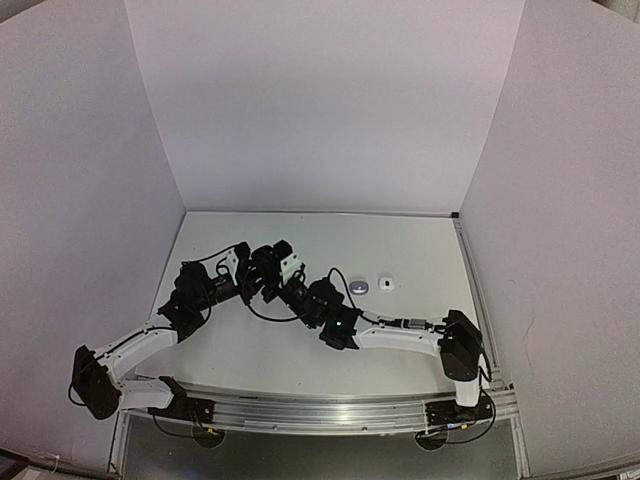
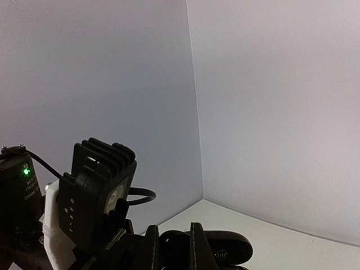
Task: Insert the wireless bluetooth earbuds into the charging case
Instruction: Insert the left earbud into the left side groove of the charging case.
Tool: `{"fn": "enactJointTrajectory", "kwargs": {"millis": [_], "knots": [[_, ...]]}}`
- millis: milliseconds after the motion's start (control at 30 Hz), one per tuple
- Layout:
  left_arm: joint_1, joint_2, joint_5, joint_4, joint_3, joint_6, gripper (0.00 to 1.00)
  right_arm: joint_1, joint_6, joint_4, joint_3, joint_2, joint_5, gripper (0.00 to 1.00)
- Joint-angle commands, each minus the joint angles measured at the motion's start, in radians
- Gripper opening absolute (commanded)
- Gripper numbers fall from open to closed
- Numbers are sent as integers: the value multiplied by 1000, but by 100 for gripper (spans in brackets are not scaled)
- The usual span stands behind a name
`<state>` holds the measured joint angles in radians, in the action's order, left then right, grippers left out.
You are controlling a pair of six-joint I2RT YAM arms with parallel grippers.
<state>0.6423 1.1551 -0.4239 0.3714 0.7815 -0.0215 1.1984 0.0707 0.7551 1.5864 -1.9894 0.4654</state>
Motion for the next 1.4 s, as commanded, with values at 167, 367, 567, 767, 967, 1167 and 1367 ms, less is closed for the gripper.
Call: {"fn": "enactJointTrajectory", "kwargs": {"millis": [167, 367, 567, 767, 967, 1167, 1367], "knots": [[3, 9, -7, 70, 51, 47, 0, -14, 112, 144, 2, -47, 25, 0], [-12, 13, 20, 97, 63, 83, 0, -15, 110, 146, -48, -42, 0, 0], [-21, 9, 33, 80, 71, 88, 0, -16, 74, 146, -113, -7, -27, 0], [-20, 7, 37, 75, 69, 68, 0, -16, 65, 144, -144, 12, -74, 0], [-20, 3, 34, 63, 70, 27, 0, -16, 66, 124, -155, 18, -64, 0], [-21, -1, 28, 34, 86, -14, 0, -16, 71, 74, -138, 14, -53, 0], [-20, -1, 17, 27, 90, -20, 0, -16, 71, 48, -133, 18, -42, 0]]}}
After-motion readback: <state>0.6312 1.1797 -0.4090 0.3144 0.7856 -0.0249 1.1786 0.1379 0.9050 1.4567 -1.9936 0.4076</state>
